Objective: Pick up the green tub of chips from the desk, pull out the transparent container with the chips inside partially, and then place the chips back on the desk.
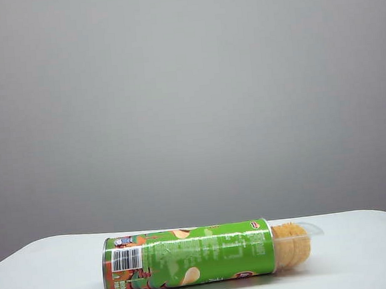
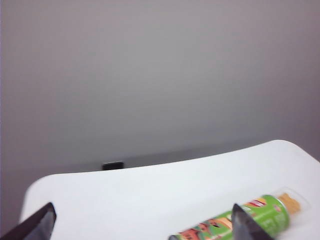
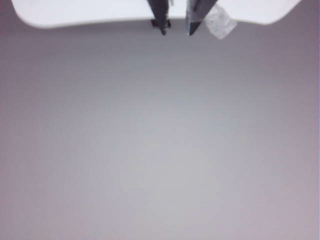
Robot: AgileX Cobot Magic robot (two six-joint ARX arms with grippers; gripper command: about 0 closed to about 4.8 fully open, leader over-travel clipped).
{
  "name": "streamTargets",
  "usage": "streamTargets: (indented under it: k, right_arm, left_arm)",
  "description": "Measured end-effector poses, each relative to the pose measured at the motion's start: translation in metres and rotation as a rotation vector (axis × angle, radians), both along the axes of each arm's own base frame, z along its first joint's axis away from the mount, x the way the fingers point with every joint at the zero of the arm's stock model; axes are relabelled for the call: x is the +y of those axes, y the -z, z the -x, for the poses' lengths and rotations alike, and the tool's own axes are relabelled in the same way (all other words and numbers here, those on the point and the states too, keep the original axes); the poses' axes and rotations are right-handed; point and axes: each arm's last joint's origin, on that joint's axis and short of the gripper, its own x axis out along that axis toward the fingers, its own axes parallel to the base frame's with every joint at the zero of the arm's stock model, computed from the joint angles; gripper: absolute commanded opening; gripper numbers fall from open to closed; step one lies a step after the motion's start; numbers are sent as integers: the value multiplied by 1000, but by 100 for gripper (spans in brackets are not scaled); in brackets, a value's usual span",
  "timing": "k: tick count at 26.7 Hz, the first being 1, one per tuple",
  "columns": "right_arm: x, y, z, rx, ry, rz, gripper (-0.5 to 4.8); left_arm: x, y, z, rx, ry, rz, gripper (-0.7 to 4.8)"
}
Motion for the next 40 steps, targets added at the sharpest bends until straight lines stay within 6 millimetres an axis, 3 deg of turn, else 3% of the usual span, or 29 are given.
streamTargets:
  k: [3, 7, 14, 16, 19, 22, 27, 30, 35, 37, 40]
  right_arm:
    - [0, 9, -4, 30, 5, -2, 49]
    - [-1, 19, -7, 57, 61, -9, 49]
    - [-2, 28, -10, 77, 113, 27, 48]
    - [-3, 34, -12, 85, 144, 30, 48]
    - [-3, 60, -19, 136, 164, 38, 43]
    - [-4, 61, -19, 143, 205, 24, 43]
    - [-6, 67, -20, 205, 265, 33, 43]
    - [-6, 75, -19, 286, 288, 51, 43]
    - [-7, 81, -18, 347, 288, 65, 19]
    - [-7, 82, -18, 354, 288, 67, 15]
    - [-7, 82, -18, 355, 287, 67, -1]
  left_arm:
    - [-4, 15, -4, -14, 79, 3, 393]
    - [-6, 33, -6, -19, 103, 3, 393]
    - [-1, 35, 0, -87, 53, 29, 381]
    - [3, 39, -3, -59, 12, 16, 371]
    - [13, 48, -8, -15, -30, 17, 371]
    - [28, 49, -10, -11, -102, 50, 371]
    - [32, 62, -13, 44, -134, 48, 362]
    - [31, 74, -13, 120, -135, 43, 235]
    - [32, 76, -13, 140, -153, 24, 25]
    - [32, 76, -13, 137, -152, 13, -6]
    - [32, 76, -13, 136, -152, 9, -5]
